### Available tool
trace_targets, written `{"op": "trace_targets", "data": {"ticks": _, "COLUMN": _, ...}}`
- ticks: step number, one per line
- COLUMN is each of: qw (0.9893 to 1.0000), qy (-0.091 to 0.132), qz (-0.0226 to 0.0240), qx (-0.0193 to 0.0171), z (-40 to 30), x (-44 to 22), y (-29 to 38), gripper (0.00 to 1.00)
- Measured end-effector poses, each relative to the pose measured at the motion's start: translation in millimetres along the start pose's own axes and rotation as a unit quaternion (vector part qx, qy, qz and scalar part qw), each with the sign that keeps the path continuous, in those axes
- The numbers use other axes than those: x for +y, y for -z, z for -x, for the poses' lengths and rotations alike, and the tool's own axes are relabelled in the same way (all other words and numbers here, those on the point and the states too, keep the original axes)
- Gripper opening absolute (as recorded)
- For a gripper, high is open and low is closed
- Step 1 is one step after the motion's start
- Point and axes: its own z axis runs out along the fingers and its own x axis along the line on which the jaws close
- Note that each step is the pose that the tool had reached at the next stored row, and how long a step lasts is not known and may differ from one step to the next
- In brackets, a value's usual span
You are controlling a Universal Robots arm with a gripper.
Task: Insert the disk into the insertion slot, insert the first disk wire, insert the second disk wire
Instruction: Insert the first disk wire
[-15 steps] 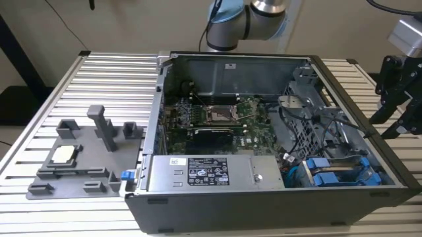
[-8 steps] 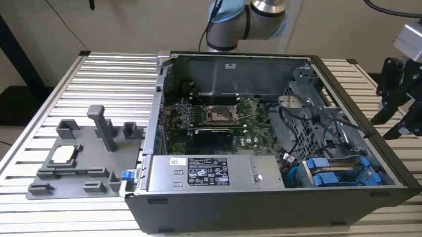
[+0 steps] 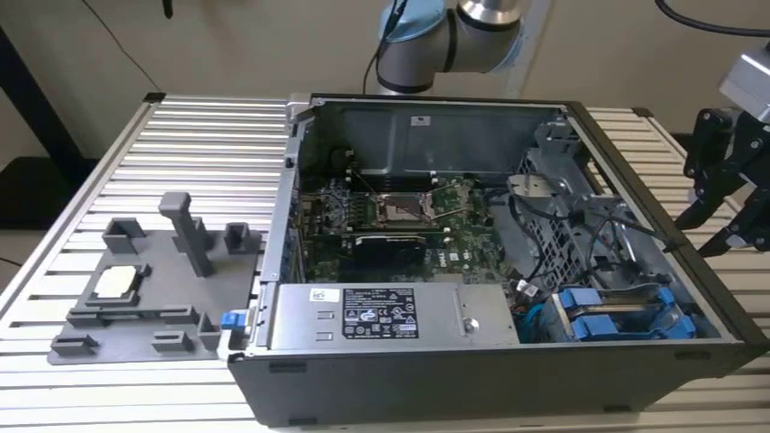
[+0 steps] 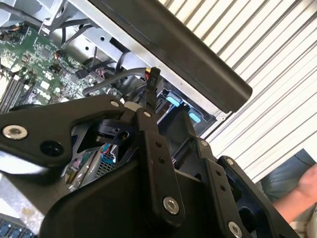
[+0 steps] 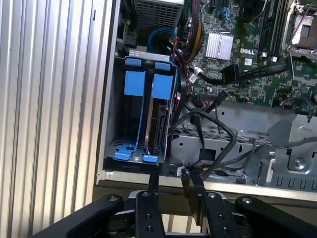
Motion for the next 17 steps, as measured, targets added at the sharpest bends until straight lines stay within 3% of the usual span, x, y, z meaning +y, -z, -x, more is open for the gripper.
{"op": "trace_targets", "data": {"ticks": 4, "qw": 1.0000, "qy": 0.001, "qz": 0.0003, "qx": -0.0002, "z": 0.2, "x": -1.3, "y": -0.3, "gripper": 0.38}}
{"op": "trace_targets", "data": {"ticks": 9, "qw": 1.0000, "qy": 0.006, "qz": 0.0045, "qx": -0.0004, "z": 0.5, "x": -4.6, "y": -3.1, "gripper": 0.38}}
{"op": "trace_targets", "data": {"ticks": 17, "qw": 0.9989, "qy": 0.045, "qz": 0.0069, "qx": -0.0017, "z": -0.4, "x": -8.7, "y": -10.5, "gripper": 0.38}}
